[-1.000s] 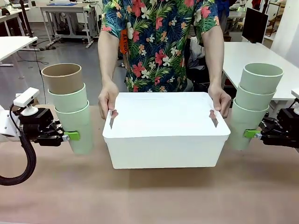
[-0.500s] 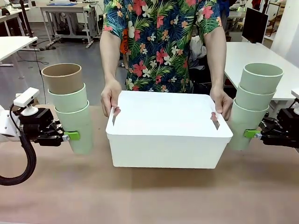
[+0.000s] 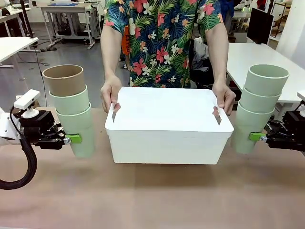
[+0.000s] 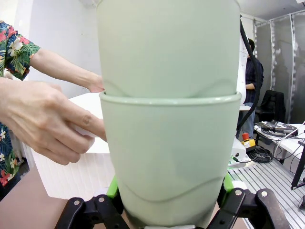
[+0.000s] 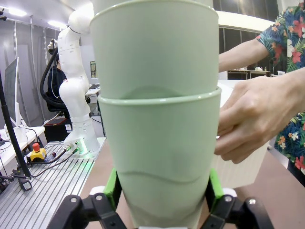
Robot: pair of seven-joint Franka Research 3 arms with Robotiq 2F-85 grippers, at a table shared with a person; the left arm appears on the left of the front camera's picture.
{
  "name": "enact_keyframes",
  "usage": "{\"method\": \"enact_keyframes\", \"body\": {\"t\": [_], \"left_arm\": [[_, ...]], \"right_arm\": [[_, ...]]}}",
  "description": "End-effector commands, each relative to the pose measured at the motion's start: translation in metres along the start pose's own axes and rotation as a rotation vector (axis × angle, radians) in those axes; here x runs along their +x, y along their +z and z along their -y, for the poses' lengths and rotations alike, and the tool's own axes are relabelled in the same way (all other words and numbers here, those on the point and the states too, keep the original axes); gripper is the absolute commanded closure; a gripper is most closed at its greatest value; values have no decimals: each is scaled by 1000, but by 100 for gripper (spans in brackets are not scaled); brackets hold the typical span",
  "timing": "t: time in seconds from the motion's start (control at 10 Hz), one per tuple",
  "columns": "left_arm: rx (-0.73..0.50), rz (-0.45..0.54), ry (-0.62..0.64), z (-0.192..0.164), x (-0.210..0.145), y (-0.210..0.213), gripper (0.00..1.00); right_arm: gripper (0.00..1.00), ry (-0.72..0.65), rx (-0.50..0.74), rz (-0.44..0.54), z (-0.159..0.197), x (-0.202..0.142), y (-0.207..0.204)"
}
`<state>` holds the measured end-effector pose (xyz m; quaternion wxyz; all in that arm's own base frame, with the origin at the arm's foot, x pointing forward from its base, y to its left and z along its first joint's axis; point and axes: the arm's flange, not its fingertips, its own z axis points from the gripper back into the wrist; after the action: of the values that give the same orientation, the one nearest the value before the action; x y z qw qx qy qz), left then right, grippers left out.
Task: Stack the cups and store them in the basket.
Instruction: Place the stack of Reusable plastic cups into the Pantry Basket.
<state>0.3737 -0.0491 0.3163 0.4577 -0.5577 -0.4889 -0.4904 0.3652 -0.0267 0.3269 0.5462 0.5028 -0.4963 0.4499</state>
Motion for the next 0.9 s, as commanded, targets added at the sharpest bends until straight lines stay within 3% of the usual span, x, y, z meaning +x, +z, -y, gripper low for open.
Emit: {"method": "enact_keyframes", "body": {"t": [0.0, 0.8], "left_arm": [[-5, 6, -9, 1, 4, -1, 13], [-5, 6, -9, 1, 4, -1, 13]], "right_arm": [[14, 11, -9, 9, 1, 4, -1], [14, 11, -9, 9, 1, 4, -1]]}}
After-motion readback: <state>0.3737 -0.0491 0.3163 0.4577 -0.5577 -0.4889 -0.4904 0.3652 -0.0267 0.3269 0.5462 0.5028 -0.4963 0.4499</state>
